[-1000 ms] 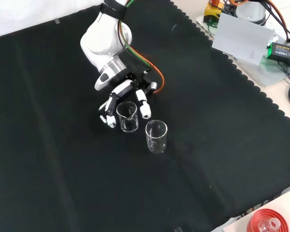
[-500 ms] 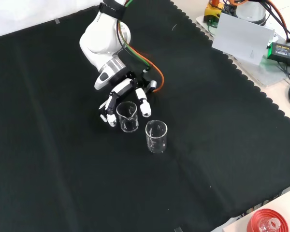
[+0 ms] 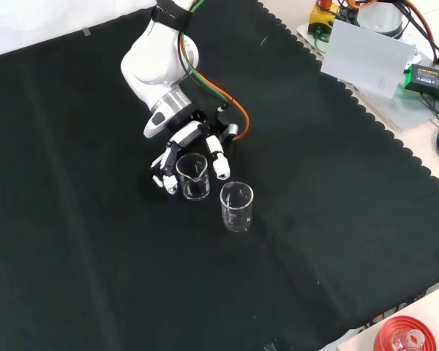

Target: Pick up the beaker on the right.

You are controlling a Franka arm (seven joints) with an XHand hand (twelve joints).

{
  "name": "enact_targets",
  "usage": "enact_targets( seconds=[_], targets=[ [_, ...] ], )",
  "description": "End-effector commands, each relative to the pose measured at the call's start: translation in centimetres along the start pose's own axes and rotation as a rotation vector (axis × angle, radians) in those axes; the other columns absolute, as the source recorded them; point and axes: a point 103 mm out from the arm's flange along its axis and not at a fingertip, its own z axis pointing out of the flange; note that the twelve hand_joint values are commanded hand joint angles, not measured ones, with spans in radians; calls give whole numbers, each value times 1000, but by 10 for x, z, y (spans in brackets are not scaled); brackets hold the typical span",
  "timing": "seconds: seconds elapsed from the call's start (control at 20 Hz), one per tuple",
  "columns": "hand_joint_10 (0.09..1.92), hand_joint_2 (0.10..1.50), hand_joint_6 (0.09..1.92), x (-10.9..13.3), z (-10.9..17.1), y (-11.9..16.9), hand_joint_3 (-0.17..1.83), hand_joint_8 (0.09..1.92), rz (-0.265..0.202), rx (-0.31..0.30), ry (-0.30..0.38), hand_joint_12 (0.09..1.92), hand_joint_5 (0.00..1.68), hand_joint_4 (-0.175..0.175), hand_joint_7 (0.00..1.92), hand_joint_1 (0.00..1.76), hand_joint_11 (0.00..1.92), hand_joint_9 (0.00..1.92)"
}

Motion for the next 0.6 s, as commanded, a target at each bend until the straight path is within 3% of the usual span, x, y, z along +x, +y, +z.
enact_targets(
  seconds=[0.05,0.25,0.6],
  targets=[
    [634,512,724,0,6,5,936,689,-3,-1,-5,1369,436,-61,539,1009,26,583],
    [635,527,746,-1,6,4,915,689,-2,-9,3,1369,452,-56,545,1012,29,589],
    [619,748,845,-5,7,3,731,655,14,-22,2,1359,641,-26,636,896,77,642]
  ],
)
